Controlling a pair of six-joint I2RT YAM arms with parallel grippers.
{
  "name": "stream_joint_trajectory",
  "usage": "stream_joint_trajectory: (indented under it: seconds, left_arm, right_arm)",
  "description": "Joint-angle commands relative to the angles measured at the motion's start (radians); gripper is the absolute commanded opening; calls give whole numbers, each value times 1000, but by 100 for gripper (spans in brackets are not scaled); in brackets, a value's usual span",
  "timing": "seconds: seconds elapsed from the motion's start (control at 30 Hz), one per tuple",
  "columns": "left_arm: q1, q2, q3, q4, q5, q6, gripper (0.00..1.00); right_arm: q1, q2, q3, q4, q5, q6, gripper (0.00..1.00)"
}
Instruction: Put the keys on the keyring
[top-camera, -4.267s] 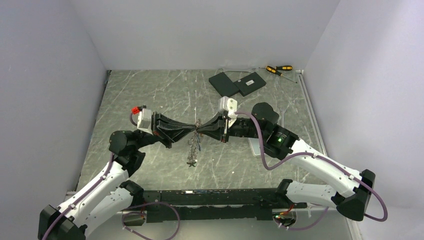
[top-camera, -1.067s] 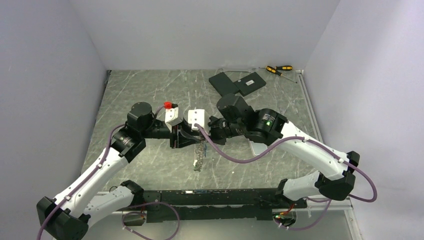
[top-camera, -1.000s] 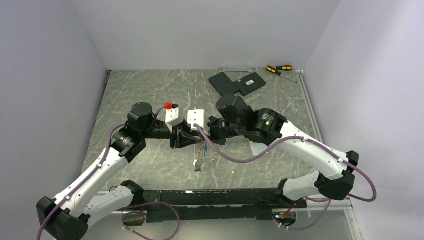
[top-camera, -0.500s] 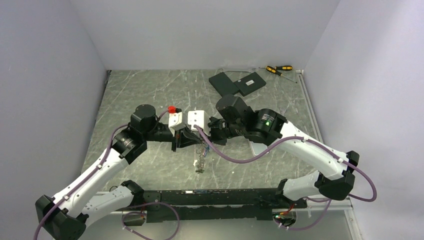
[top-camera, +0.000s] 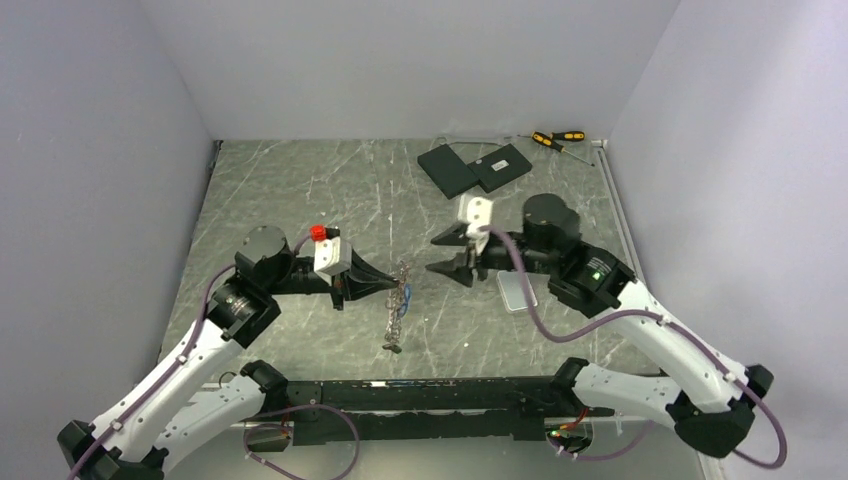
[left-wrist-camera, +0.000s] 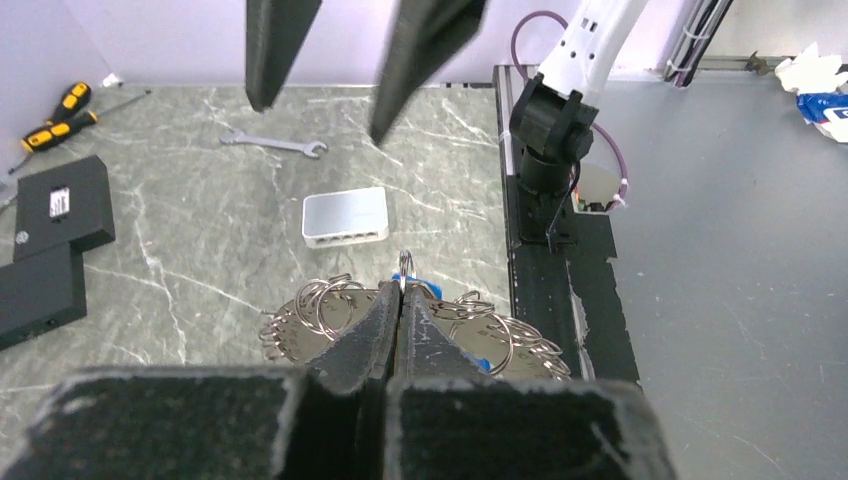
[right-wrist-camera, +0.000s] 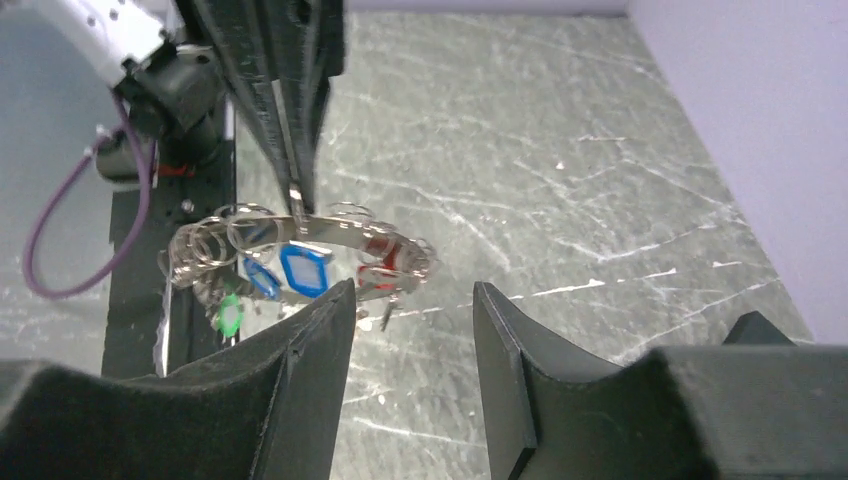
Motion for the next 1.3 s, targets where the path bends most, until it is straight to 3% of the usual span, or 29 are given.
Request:
stream_joint_trajectory:
  seconds: [0.0,0.17,0.4,1.27]
  left_arm:
    - [3,-35,-5,154,30,-45,0]
    - [7,-53,-18,204,34,-97,0]
    - [15,-72,-32,235,32,-116,0]
    - [45,-62,-52,285,62,-153,0]
  right_arm:
    - [-120,-43,-68,256,-296,154,48]
    - [-121,-8,-83,289,-404,187,41]
    - [-120,35,-69,281,-508,184,41]
    - [-114,120,-21,259,-536,173,22]
